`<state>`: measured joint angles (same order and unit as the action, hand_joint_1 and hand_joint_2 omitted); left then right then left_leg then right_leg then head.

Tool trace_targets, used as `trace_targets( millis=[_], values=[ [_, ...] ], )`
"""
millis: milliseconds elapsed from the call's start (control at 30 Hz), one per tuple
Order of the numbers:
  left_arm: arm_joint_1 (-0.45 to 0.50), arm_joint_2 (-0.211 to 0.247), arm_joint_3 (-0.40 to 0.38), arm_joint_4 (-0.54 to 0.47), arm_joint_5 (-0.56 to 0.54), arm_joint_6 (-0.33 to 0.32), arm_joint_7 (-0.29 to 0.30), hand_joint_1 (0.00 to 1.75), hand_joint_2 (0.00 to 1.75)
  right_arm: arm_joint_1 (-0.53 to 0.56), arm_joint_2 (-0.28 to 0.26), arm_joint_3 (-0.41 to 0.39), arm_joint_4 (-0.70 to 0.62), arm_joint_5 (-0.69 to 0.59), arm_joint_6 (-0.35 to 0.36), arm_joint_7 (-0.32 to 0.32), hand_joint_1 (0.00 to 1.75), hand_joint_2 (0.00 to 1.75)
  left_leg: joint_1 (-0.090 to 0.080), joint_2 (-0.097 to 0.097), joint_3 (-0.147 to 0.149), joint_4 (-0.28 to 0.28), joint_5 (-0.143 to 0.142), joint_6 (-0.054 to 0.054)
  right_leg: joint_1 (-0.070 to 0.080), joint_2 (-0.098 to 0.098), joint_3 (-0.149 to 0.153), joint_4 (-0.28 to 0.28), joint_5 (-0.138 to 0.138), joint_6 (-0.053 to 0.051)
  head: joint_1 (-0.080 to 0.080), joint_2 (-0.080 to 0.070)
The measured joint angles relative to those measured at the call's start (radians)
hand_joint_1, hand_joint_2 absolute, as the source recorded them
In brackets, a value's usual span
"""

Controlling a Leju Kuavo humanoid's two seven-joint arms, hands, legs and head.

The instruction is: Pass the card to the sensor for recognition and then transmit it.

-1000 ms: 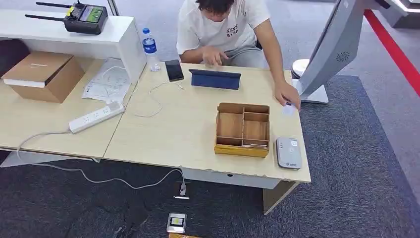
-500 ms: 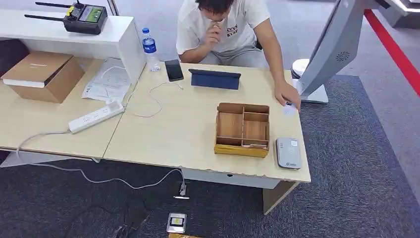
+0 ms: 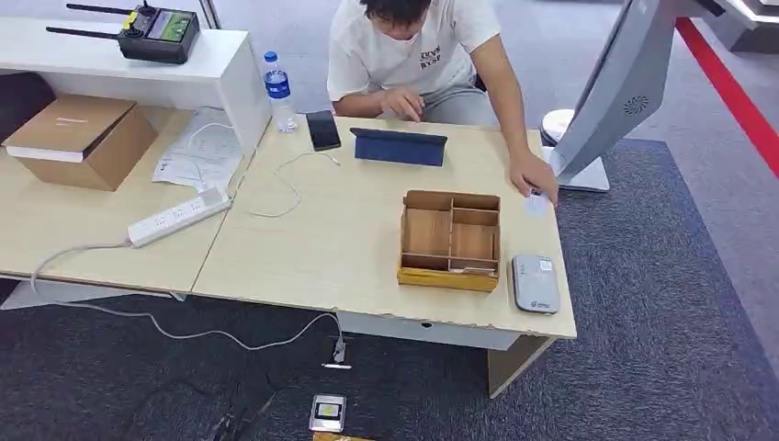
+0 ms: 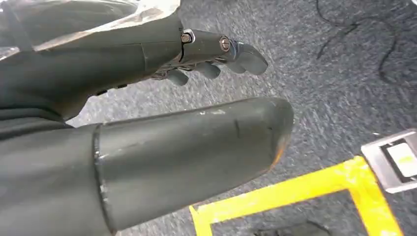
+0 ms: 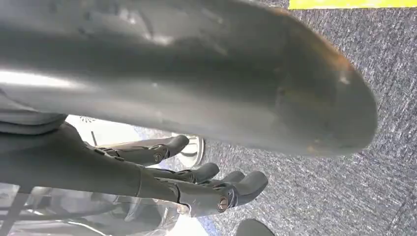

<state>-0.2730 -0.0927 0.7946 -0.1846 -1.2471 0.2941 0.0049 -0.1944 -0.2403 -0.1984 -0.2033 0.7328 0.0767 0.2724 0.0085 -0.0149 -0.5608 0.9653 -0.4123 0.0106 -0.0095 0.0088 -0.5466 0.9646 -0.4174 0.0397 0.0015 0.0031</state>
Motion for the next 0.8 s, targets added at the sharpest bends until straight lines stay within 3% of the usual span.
trace_targets(
  millis=[133,300,800],
  values=[
    [-0.003,-0.001,-0.002,0.0,-0.032,-0.02,-0.014,0.0,0.0,-0.003,0.002,0.0,0.0,0.002,0.006,0.0,0.0,0.0,0.0,0.0,0.0,0.0,0.0,0.0,0.0,0.0,0.0,0.0,0.0,0.0,0.0,0.0],
    [-0.021,-0.006,-0.029,0.0,-0.101,-0.007,0.025,0.0,0.0,-0.002,0.012,0.0,0.0,0.0,0.001,0.002,0.0,0.0,0.0,0.0,0.0,0.0,0.0,0.0,0.0,0.0,0.0,0.0,0.0,0.0,0.0,0.0],
    [-0.029,-0.011,-0.087,0.0,-0.117,-0.011,0.057,0.0,0.0,0.009,0.027,0.0,0.001,0.008,-0.002,0.002,0.0,0.0,0.0,0.0,0.0,0.0,0.0,0.0,0.0,0.0,0.0,0.0,0.0,0.0,0.0,0.0]
  ],
)
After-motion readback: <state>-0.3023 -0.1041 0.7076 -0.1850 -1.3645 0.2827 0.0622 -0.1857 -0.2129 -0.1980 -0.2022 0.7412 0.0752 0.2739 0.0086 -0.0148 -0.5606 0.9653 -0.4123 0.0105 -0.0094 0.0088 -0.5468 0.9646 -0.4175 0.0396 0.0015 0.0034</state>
